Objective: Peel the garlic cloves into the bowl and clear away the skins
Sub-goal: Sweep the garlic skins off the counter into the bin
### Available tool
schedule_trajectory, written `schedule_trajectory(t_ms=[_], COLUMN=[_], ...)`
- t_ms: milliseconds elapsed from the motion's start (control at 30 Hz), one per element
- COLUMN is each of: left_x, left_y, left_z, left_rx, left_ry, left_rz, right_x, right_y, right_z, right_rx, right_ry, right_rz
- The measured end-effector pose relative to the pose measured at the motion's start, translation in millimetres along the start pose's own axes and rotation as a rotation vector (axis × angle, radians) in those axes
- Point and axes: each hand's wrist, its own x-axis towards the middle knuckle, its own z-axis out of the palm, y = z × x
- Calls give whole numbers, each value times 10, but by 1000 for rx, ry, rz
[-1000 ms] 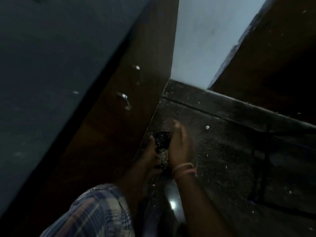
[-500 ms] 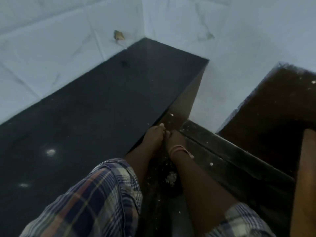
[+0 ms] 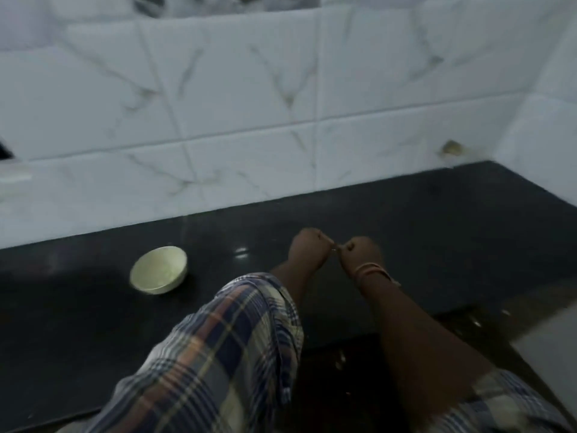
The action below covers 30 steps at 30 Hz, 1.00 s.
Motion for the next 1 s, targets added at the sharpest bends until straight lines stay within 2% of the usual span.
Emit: schedule_trajectory(t_ms=[133, 267, 300, 400, 500, 667, 733, 833, 1000], left_x=[30, 54, 50, 199, 460, 311, 346, 376, 66], left_y=[-1036, -2114, -2317, -3035, -3606, -3599, -3671, -3742, -3813], left_z=[-940, -1764, -1916, -2354, -2669, -3003, -2981, -2822, -2628], left_rx=[-27, -61, -91, -57, -278, -296, -264, -247, -251], left_ry=[175, 321, 337, 247, 441, 532, 461, 268, 321], left_rz=[-178, -351, -372, -494, -621, -573, -590, -526, -490], right_x=[-49, -189, -219, -296, -293, -249, -212, -226, -406], right_y=[-801, -1530, -1697, -2235, -2679, -3022, -3012, -2906, -2741], right_z=[765, 1694, 1910, 2519, 2957, 3303, 3378, 3488, 3442], right_rx=[-71, -57, -56, -23, 46, 101, 94, 116, 275], right_ry=[-127, -267, -295, -349, -344, -247, -268, -269, -153], right_rz=[-110, -122, -122, -132, -86, 50, 103, 163, 302])
